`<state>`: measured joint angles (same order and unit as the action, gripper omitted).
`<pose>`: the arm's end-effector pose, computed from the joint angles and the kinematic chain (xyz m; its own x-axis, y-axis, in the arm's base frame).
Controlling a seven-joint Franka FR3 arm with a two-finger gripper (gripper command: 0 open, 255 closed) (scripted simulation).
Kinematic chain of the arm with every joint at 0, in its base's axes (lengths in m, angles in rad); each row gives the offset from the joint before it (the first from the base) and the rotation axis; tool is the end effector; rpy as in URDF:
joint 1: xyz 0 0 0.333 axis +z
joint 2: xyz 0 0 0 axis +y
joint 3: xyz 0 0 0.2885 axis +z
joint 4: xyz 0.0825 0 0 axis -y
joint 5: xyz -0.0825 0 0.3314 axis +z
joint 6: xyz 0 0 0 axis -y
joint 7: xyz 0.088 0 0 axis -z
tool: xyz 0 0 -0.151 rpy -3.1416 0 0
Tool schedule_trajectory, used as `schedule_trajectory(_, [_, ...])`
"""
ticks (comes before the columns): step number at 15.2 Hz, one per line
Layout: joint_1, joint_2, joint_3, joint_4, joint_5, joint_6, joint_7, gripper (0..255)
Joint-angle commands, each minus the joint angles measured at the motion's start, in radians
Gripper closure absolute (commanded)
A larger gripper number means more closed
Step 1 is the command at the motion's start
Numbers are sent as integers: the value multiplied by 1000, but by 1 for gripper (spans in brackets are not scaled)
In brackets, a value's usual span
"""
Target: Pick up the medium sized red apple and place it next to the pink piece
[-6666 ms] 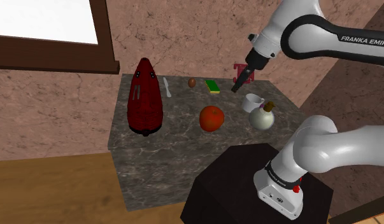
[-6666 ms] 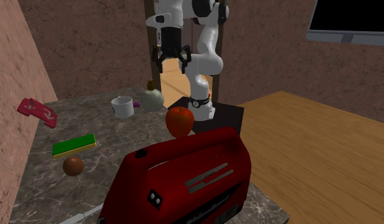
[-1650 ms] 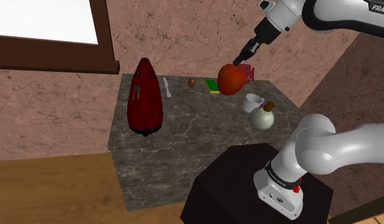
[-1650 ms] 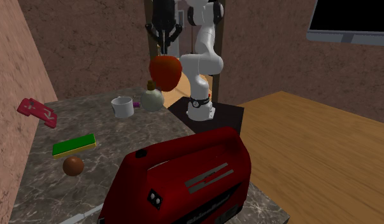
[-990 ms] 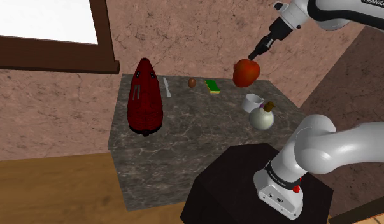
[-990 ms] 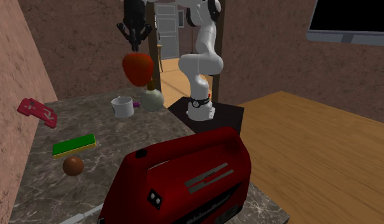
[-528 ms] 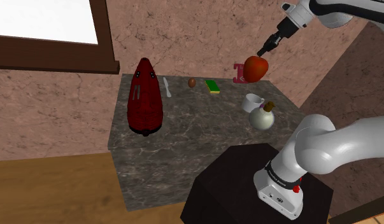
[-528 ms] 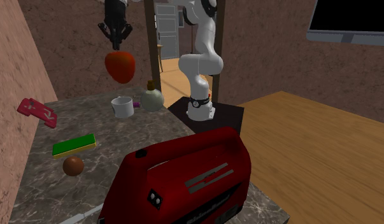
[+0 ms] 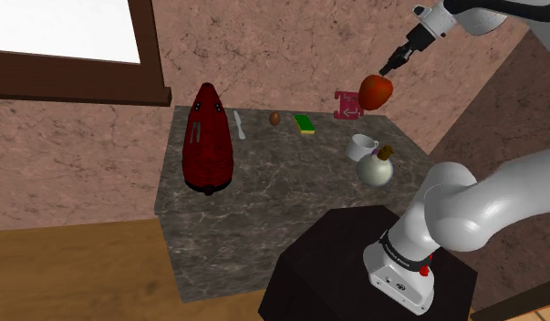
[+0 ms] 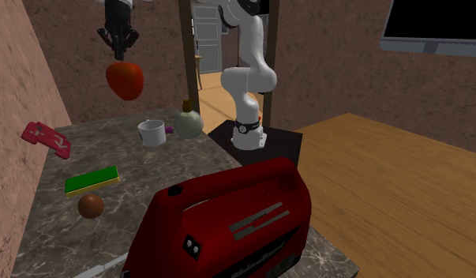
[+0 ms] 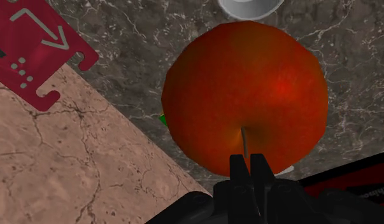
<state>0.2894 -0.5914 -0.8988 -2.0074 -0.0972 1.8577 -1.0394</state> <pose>0.3088 -0.3095 0.5462 0.8037 0.4257 0.4158 0.4588 -0.8883 0.0226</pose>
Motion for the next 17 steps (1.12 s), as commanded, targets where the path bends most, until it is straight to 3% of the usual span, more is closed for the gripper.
schedule_trajectory(1, [39, 43, -79, 64, 17, -16, -56, 255])
schedule_trajectory(4, [137, 123, -235, 177, 60, -43, -142, 255])
schedule_trajectory(6, [236, 177, -375, 261, 97, -67, -200, 255])
schedule_trajectory(8, [387, 212, -557, 352, 123, -95, -247, 255])
schedule_trajectory(10, [566, 187, -735, 452, 98, -127, -258, 255])
schedule_trajectory(17, [521, 166, -706, 344, 78, -36, -268, 255])
